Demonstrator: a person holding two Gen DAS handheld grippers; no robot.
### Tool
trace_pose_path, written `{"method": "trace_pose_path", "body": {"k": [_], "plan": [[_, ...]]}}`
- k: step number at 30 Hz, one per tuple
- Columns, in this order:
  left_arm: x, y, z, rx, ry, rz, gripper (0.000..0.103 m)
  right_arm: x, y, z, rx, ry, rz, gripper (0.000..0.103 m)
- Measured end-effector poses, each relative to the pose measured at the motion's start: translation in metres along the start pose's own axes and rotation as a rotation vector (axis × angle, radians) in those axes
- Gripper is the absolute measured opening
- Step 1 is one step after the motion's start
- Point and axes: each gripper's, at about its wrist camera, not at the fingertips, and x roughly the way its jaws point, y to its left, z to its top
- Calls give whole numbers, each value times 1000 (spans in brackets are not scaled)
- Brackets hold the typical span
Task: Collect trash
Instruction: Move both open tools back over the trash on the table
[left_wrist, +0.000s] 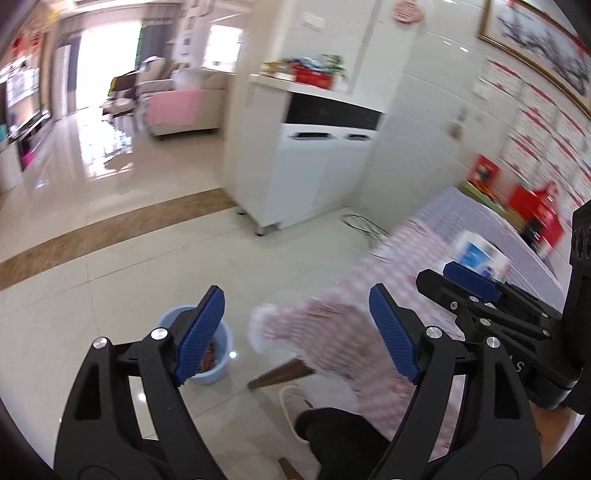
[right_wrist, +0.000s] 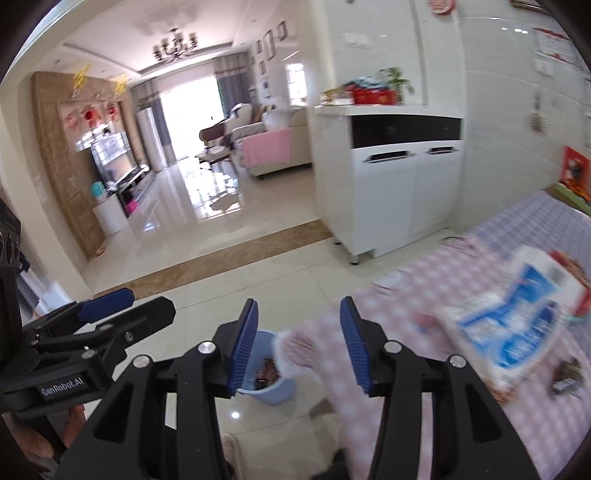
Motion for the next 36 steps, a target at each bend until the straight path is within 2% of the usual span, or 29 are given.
{"method": "trace_pose_path", "body": {"k": [8,15,21,24,29,34,36], "plan": [[26,-114,-28,154,107,-159,80,-76,-96,-42,82,-22,-170,46],[61,-193,-57,254,202,-213,80,-111,-171,-80,171,2,-286,46],[98,-232,-72,274,266,-181,80,-111,-219,-98,221,46,-325,48],[119,-247,-76,288,282,-138,80,-106,-239,-101,234,67,-331,49],[142,-254,-71,277,290,-88,80,-95,-262,-103,249,95,-338,49],[159,-256,-63,270,287,-56,79,-78,-276,-101,237,127,-352,59],[161,-257,-61,273,283,-47,70,-69,-281,-100,227,148,-349,62]]}}
